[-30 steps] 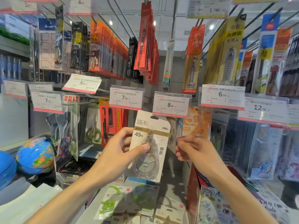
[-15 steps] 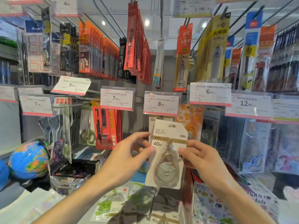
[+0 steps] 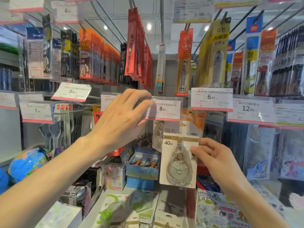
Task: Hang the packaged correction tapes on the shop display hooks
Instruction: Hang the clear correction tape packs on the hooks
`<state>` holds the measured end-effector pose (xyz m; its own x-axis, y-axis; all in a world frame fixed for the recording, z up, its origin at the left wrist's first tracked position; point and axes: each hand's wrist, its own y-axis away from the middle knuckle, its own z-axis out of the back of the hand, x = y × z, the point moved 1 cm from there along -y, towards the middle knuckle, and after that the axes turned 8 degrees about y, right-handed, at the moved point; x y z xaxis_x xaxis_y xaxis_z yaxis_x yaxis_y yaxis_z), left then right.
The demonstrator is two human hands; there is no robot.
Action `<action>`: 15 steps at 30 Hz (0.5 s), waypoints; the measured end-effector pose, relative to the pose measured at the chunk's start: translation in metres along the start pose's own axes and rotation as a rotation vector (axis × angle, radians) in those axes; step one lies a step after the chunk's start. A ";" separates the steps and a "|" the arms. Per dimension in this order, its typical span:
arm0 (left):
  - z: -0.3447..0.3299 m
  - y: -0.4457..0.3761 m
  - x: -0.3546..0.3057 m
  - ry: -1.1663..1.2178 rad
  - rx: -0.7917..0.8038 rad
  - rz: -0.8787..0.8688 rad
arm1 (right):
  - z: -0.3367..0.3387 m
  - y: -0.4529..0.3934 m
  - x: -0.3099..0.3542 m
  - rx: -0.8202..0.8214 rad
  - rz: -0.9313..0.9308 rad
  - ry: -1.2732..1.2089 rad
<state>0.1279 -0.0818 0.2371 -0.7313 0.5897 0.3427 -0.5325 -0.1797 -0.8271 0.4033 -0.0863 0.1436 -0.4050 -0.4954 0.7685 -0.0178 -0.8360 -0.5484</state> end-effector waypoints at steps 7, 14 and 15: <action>0.009 -0.002 0.009 0.290 -0.078 0.141 | -0.016 -0.018 0.016 -0.005 0.055 0.042; 0.011 -0.003 0.011 0.337 -0.077 0.147 | -0.034 -0.042 0.030 -0.049 0.005 0.046; 0.011 -0.003 0.011 0.341 -0.077 0.148 | -0.035 -0.045 0.030 -0.054 -0.002 0.038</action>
<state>0.1170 -0.0833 0.2477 -0.6068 0.7926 0.0596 -0.3886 -0.2304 -0.8921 0.3598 -0.0554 0.1793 -0.4394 -0.4833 0.7572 -0.0677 -0.8227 -0.5644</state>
